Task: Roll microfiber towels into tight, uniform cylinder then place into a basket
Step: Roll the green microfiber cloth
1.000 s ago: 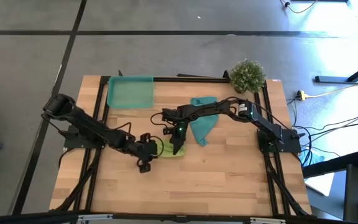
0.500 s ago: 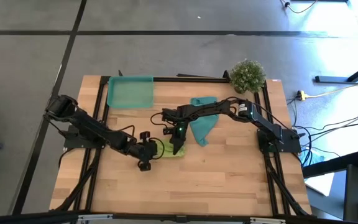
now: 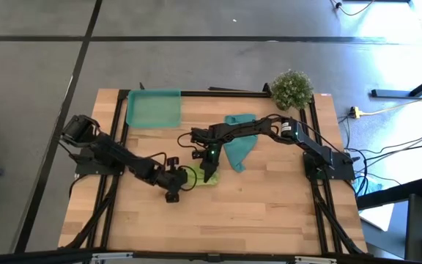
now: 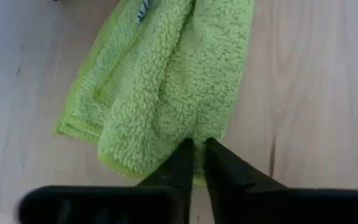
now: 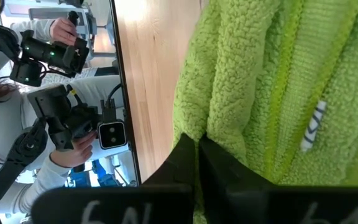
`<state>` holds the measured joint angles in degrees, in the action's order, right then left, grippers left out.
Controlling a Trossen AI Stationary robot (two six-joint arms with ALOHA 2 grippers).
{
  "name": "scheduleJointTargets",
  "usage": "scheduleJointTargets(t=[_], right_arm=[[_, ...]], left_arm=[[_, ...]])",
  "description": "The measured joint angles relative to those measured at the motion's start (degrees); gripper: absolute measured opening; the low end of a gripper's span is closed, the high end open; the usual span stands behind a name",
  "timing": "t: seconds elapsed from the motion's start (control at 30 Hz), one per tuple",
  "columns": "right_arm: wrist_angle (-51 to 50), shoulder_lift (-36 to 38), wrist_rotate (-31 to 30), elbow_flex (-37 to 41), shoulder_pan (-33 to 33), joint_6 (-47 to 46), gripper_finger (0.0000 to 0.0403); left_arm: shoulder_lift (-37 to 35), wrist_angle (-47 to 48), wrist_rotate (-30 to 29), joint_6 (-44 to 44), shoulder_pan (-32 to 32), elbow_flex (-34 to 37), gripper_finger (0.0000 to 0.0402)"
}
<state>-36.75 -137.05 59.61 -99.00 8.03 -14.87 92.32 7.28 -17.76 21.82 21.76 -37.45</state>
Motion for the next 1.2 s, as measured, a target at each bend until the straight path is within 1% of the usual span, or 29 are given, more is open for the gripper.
scheduleJointTargets(t=[0.07,0.17,0.27,0.37,0.47,0.63,0.8,0.9,1.0,1.2], right_arm=[[0.0,0.0,-0.3,0.0,0.0,-0.1,0.0006],[0.1,0.0,-1.7,0.0,-0.1,-0.1,0.0006],[0.1,0.0,-1.9,0.0,-0.1,-0.1,0.0006],[0.0,0.1,-3.3,0.0,-0.2,-0.2,0.0006],[0.0,0.1,-4.1,0.0,-0.3,-0.2,0.0006],[-0.2,0.1,-6.4,0.0,-0.6,-0.1,0.0006],[-0.3,0.2,-8.3,0.0,-1.0,-0.3,0.0006],[-0.2,0.2,-8.7,0.0,-1.2,-0.3,0.0006],[-0.2,0.2,-8.7,0.0,-1.2,-0.3,0.0006],[-0.1,0.2,-8.8,-0.1,-1.2,-0.3,0.0006]], left_arm=[[-0.9,0.5,1.7,0.2,-0.6,-0.2,0.0008],[-3.0,2.5,5.2,-0.4,-2.0,-1.0,0.0005],[-5.1,4.8,9.4,-1.4,-4.1,-3.1,0.0003],[-5.5,9.6,15.6,-1.4,-6.7,-4.9,0.0002],[-5.5,10.8,20.9,-1.3,-9.1,-6.5,0.0001],[-5.5,11.4,27.4,1.7,-13.2,-8.8,0.0001],[-5.6,11.4,32.0,8.2,-17.3,-9.8,0.0000],[-5.5,12.0,33.6,14.6,-19.0,-9.8,0.0000],[-5.3,11.9,34.0,18.3,-20.1,-9.8,0.0000],[-5.3,11.8,31.1,25.7,-20.8,-9.8,0.0000]])
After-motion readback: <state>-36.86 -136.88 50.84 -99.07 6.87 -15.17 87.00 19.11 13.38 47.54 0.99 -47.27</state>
